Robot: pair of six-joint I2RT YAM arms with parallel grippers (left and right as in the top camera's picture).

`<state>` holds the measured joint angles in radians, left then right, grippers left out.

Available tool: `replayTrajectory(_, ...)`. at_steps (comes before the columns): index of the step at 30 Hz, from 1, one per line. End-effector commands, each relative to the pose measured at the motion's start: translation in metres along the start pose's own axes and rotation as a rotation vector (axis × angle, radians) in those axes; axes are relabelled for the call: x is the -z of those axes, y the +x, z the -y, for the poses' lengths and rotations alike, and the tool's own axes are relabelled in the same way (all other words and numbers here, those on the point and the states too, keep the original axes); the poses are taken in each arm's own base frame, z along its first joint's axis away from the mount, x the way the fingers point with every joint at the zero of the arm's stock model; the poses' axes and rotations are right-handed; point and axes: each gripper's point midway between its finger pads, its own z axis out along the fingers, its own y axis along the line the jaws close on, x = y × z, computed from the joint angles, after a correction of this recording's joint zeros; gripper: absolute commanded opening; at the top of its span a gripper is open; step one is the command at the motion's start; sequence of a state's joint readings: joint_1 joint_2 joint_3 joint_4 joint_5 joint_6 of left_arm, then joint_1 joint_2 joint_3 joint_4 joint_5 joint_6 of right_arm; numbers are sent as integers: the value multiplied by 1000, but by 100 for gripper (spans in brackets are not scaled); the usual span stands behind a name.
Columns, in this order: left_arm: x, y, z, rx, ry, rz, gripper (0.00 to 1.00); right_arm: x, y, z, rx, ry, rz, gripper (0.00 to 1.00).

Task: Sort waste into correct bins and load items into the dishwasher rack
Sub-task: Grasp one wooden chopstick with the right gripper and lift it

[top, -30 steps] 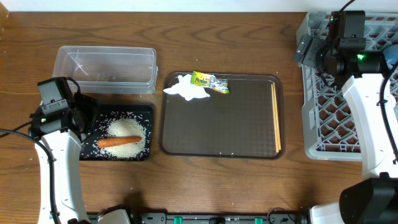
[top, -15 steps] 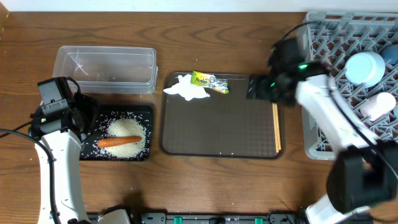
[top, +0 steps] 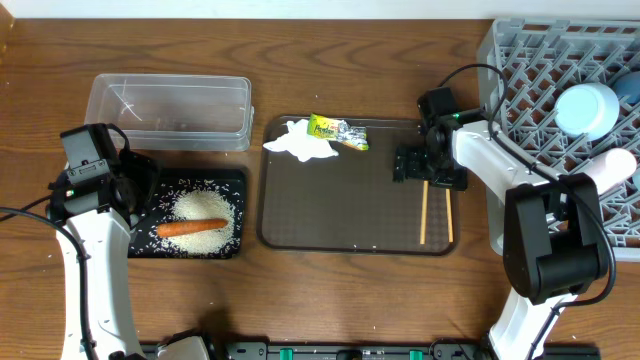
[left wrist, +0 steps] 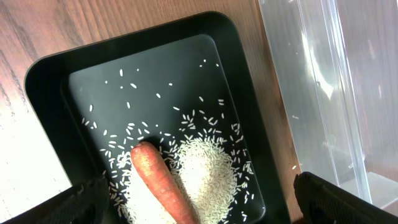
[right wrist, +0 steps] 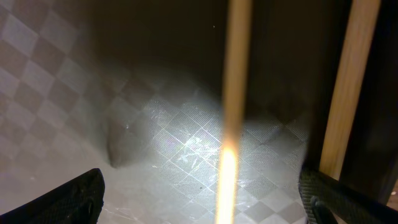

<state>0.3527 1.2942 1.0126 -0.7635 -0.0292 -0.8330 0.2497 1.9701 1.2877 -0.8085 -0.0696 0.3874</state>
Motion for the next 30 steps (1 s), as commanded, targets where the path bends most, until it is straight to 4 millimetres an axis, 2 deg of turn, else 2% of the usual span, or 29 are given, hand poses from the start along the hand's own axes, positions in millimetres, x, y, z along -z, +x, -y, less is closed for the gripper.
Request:
replayTrajectory(1,3,-4,2,-8,3,10,98,-7,-2,12,8,27,-9,99)
replayTrajectory(4,3,-4,2,-8,3,10,98,-8,-1,9,9,13,-7,99)
replayTrajectory(5,3,-4,2,-9,3,10,98,-10,-1,8,6,5,-6,95)
replayTrajectory(10,3,-4,2,-8,3,10,98,-22,3,0,25,-11,19,49)
replayTrajectory(12,3,-4,2,-9,3,10,98,-27,6,-2,35,-9,25,40)
replayTrajectory(26,3,-4,2,-9,3,10,98,-32,16,6,-4,113,39,16)
replayTrajectory(30,3,-4,2,-9,3,10,98,-32,22,-2,5,82,18,1)
